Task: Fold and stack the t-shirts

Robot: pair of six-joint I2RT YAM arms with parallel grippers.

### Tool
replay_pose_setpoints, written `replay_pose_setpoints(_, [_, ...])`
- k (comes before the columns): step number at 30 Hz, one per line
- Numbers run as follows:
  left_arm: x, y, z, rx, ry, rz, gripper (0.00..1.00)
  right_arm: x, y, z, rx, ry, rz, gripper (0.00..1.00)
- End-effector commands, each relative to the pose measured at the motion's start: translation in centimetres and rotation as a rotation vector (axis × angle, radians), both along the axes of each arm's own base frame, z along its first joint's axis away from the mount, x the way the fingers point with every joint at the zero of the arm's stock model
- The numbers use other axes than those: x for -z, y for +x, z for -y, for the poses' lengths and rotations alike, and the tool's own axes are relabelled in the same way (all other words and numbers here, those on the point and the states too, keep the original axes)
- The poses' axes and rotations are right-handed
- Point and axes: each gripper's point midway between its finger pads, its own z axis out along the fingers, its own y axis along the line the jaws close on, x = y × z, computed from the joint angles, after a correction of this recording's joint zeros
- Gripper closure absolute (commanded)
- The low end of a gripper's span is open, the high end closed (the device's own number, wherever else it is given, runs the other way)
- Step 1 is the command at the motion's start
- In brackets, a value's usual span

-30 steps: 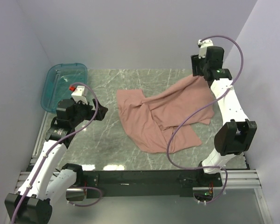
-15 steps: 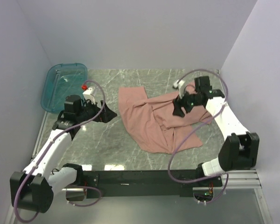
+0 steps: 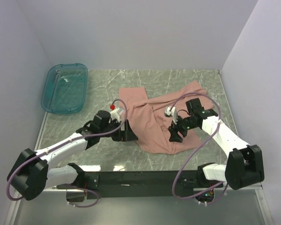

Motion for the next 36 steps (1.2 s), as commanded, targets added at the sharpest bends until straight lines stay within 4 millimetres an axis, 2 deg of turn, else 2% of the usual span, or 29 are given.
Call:
replay_pose_setpoints(1, [-0.9, 0.1, 2.1, -0.083, -0.086, -0.017, 0.11, -0.4, 0.3, 0.1, -0.026, -0.009, 0.11, 0.27])
replay_pose_setpoints(7, [-0.2, -1.9, 4.2, -0.064, -0.042, -0.01, 0.11, -1.0, 0.7, 0.8, 0.002, 0.002, 0.126, 0.28])
replay_pose_setpoints(9, [0.3, -1.2, 4.2, -0.072, 0.021, 0.051, 0.12, -1.2, 0.9, 1.5, 0.035, 0.011, 0.132, 0.28])
replay_pose_setpoints(14, [2.0, -2.6, 5.1, 0.007, 0.113, 0.154, 0.13, -1.9, 1.9, 3.1, 0.129, 0.025, 0.148, 0.28])
replay_pose_setpoints(18, [2.7, -3.8, 6.2, 0.067, 0.172, 0.23, 0.15, -1.9, 2.0, 3.2, 0.146, 0.031, 0.139, 0.28])
replay_pose_setpoints(19, [3.1, -4.6, 6.7, 0.106, 0.194, 0.255, 0.16, -1.8, 2.1, 3.2, 0.147, 0.03, 0.139, 0.28])
replay_pose_setpoints(24, [3.6, -5.2, 7.2, 0.161, 0.273, 0.359, 0.18, -1.7, 2.2, 3.6, 0.16, 0.028, 0.137, 0.28])
replay_pose_setpoints(27, [2.9, -5.6, 7.5, 0.229, 0.283, 0.465, 0.18, -1.9, 2.2, 3.7, 0.164, 0.034, 0.141, 0.28])
replay_pose_setpoints(31, [1.6, -7.3, 8.2, 0.415, 0.291, 0.67, 0.17, -2.1, 2.4, 3.9, 0.176, 0.035, 0.154, 0.28])
replay_pose_setpoints(34, [1.0, -7.6, 8.4, 0.515, 0.305, 0.813, 0.15, -2.4, 2.4, 4.1, 0.178, 0.039, 0.168, 0.28])
replay_pose_setpoints(36, [1.3, -7.5, 8.1, 0.571, 0.326, 0.898, 0.14, -2.5, 2.3, 4.1, 0.171, 0.043, 0.181, 0.28])
